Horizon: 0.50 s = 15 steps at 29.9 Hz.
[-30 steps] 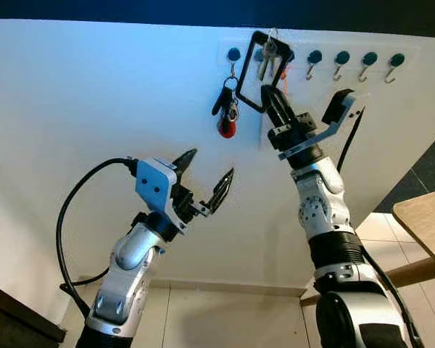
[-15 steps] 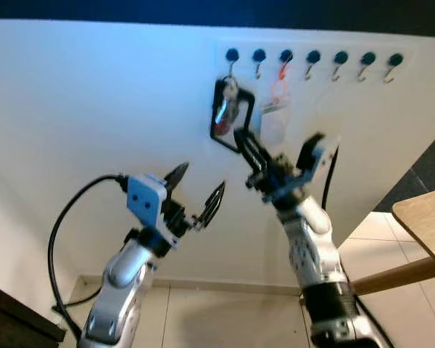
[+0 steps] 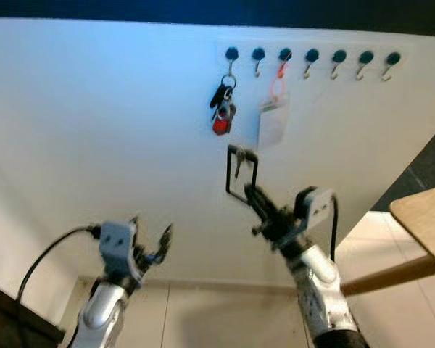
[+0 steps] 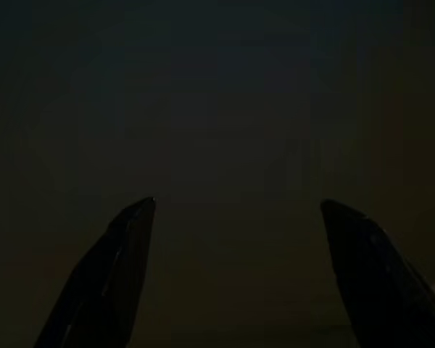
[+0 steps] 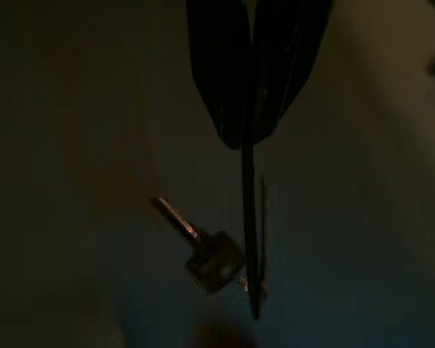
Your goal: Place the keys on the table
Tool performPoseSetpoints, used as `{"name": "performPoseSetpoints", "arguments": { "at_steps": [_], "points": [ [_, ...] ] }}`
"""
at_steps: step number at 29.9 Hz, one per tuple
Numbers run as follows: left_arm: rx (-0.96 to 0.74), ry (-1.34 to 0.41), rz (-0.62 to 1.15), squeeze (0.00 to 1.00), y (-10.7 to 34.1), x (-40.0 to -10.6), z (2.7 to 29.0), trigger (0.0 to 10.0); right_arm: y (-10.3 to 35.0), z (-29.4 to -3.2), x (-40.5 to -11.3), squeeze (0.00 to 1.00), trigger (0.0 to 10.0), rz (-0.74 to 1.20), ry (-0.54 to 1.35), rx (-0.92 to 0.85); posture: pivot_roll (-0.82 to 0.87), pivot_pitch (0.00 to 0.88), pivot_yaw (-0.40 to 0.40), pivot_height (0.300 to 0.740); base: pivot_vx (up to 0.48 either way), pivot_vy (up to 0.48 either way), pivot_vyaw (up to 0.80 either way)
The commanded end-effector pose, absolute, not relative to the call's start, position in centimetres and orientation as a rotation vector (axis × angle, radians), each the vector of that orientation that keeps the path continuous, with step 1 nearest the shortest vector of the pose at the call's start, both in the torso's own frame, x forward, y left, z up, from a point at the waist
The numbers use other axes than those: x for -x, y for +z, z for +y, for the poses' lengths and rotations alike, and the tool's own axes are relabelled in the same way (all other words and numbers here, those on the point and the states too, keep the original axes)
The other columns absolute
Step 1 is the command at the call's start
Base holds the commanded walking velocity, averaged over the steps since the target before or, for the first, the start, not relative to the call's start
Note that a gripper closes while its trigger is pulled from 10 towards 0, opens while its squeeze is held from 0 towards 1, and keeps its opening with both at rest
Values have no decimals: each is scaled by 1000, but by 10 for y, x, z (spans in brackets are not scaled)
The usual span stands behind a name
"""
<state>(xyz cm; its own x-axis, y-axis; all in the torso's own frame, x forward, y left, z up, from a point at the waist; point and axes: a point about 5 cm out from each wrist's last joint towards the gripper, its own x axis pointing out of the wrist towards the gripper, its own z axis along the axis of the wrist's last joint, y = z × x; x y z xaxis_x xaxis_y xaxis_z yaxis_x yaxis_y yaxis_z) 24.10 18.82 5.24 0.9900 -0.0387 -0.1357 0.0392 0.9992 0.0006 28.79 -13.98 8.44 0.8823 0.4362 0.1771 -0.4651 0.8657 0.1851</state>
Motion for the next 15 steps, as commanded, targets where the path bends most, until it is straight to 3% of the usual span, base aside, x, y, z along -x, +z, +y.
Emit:
{"name": "performPoseSetpoints", "arguments": {
  "at_steps": [1, 2, 3, 4, 5, 7, 8, 10, 11, 15],
  "points": [
    [-8, 60, 283, 0, 25, -232, 200, 10000, 58, -151, -283, 0, 0, -3, 387, -258, 22, 111, -29, 740, 0, 0, 0],
    [-4, 128, 399, 0, 5, -223, 208, 10000, 35, -159, -277, 0, 0, 106, 314, -299, 24, 108, -30, 740, 0, 0, 0],
    [-4, 128, 399, 0, 5, -223, 208, 10000, 35, -159, -277, 0, 0, 106, 314, -299, 24, 108, -30, 740, 0, 0, 0],
    [7, 180, 515, 0, -16, -212, 214, 10000, 11, -166, -268, 0, 902, 241, 250, -327, 21, 102, -28, 740, 0, 0, 0],
    [7, 212, 624, 0, -35, -198, 217, 10000, -11, -170, -255, 0, 4784, 375, 219, -335, 20, 99, -25, 740, 0, 0, 0],
    [7, 212, 624, 0, -35, -198, 217, 10000, -11, -170, -255, 0, 4784, 375, 219, -335, 20, 99, -25, 740, 0, 0, 0],
    [6, 228, 688, 0, -46, -188, 219, 10000, -25, -172, -244, 0, 10000, 466, 209, -329, 20, 99, -25, 740, 0, 0, 0],
    [-14, 227, 740, 0, -56, -177, 220, 10000, -40, -175, -230, 0, 10000, 565, 197, -298, 21, 92, -24, 740, 0, 0, 0],
    [1, 233, 817, 0, -69, -158, 222, 10000, -60, -184, -204, 0, 10000, 715, 161, -246, 24, 87, -27, 740, 0, 0, 0],
    [10, 231, 837, 0, -75, -150, 223, 10000, -71, -190, -188, 0, 10000, 801, 134, -210, 28, 81, -31, 740, 0, 0, 0]
  ]
}}
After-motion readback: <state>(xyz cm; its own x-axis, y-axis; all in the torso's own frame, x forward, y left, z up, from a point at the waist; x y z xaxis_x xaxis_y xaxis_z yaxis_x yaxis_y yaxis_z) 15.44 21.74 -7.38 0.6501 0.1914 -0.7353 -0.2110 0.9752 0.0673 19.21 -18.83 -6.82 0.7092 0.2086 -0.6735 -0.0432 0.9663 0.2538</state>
